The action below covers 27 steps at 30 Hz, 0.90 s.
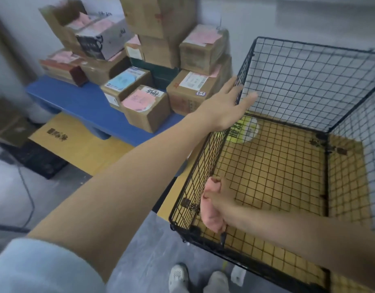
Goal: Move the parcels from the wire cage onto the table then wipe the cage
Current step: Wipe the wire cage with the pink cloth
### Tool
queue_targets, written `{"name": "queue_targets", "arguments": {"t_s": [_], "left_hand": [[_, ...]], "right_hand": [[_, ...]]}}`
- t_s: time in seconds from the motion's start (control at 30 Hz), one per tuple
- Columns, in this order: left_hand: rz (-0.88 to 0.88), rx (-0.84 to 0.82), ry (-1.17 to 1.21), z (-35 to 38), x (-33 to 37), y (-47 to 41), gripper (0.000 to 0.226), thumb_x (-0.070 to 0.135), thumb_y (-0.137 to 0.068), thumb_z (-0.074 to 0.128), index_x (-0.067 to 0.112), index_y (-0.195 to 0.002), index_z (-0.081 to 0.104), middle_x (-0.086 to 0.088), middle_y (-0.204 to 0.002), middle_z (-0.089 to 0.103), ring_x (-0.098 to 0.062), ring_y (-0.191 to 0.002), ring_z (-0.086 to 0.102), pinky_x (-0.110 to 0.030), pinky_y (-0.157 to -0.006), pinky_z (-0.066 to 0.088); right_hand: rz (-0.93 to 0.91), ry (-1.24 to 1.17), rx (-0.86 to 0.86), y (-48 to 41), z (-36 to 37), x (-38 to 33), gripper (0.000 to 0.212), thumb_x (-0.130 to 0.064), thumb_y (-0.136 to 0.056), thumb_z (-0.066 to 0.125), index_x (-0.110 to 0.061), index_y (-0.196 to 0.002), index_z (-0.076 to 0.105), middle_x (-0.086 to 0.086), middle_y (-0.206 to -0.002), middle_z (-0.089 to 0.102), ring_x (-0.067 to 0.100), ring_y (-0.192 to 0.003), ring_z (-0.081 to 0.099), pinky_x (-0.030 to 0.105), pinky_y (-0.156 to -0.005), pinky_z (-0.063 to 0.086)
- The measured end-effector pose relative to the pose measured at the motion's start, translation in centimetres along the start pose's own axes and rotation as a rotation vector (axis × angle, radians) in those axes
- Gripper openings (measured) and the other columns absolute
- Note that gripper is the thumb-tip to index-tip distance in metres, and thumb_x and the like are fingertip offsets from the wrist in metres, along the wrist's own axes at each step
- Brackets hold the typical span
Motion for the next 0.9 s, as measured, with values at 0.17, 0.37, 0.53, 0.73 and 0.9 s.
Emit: {"name": "queue_targets", "arguments": {"t_s": [0.17, 0.37, 0.53, 0.73, 0.9], "left_hand": [[0.002, 0.009, 0.036, 0.1, -0.1, 0.0, 0.068, 0.057, -0.098, 0.021, 0.016, -0.152, 0.017, 0.007, -0.160, -0.002, -0.013, -0.146, 0.009, -0.038, -0.116, 0.013], [-0.005, -0.012, 0.049, 0.5, -0.1, 0.0, 0.069, 0.057, -0.098, 0.022, 0.015, -0.152, 0.015, 0.005, -0.160, -0.002, -0.014, -0.146, 0.008, -0.037, -0.116, 0.011], [-0.018, -0.012, 0.160, 0.2, 0.2, 0.4, 0.068, 0.057, -0.098, 0.015, 0.016, -0.152, 0.015, 0.003, -0.160, 0.002, -0.012, -0.146, 0.003, -0.038, -0.117, 0.005], [0.004, -0.031, 0.238, -0.2, 1.2, 1.8, 0.059, 0.049, -0.101, 0.007, 0.019, -0.152, 0.011, 0.006, -0.160, 0.003, -0.006, -0.145, -0.004, -0.032, -0.116, -0.004], [0.017, -0.063, 0.219, -0.3, 1.4, 2.0, 0.059, 0.050, -0.100, 0.006, 0.021, -0.152, 0.010, 0.007, -0.160, 0.000, -0.007, -0.145, -0.007, -0.036, -0.116, -0.005]], "right_hand": [[0.081, 0.084, -0.037, -0.5, 0.5, 0.4, 0.041, -0.018, -0.095, 0.051, -0.024, -0.135, 0.044, 0.018, -0.129, 0.056, 0.034, -0.100, 0.063, 0.046, -0.087, 0.055], [0.039, -0.064, 0.021, 0.6, -0.2, -1.4, 0.033, -0.012, -0.086, 0.063, -0.026, -0.110, 0.043, 0.005, -0.109, 0.051, 0.024, -0.097, 0.051, 0.040, -0.081, 0.050], [-0.079, -0.283, -0.075, 5.1, -1.4, -6.2, 0.036, -0.003, -0.083, 0.064, -0.026, -0.108, 0.053, 0.008, -0.104, 0.060, 0.025, -0.096, 0.059, 0.044, -0.088, 0.053], [-0.246, -0.427, -0.193, 11.5, -2.4, -10.6, 0.033, 0.001, -0.081, 0.061, -0.028, -0.095, 0.055, 0.011, -0.108, 0.062, 0.030, -0.098, 0.061, 0.044, -0.088, 0.052], [-0.315, -0.284, -0.158, 12.3, -2.0, -9.9, 0.034, 0.001, -0.079, 0.064, -0.023, -0.101, 0.053, 0.011, -0.110, 0.062, 0.031, -0.098, 0.063, 0.048, -0.083, 0.055]]}}
Point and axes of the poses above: each hand's wrist, its own y-axis away from the middle knuckle, its own z-axis out of the palm, x = y × z, the point moved 5 cm from there along -y, towards the middle knuckle
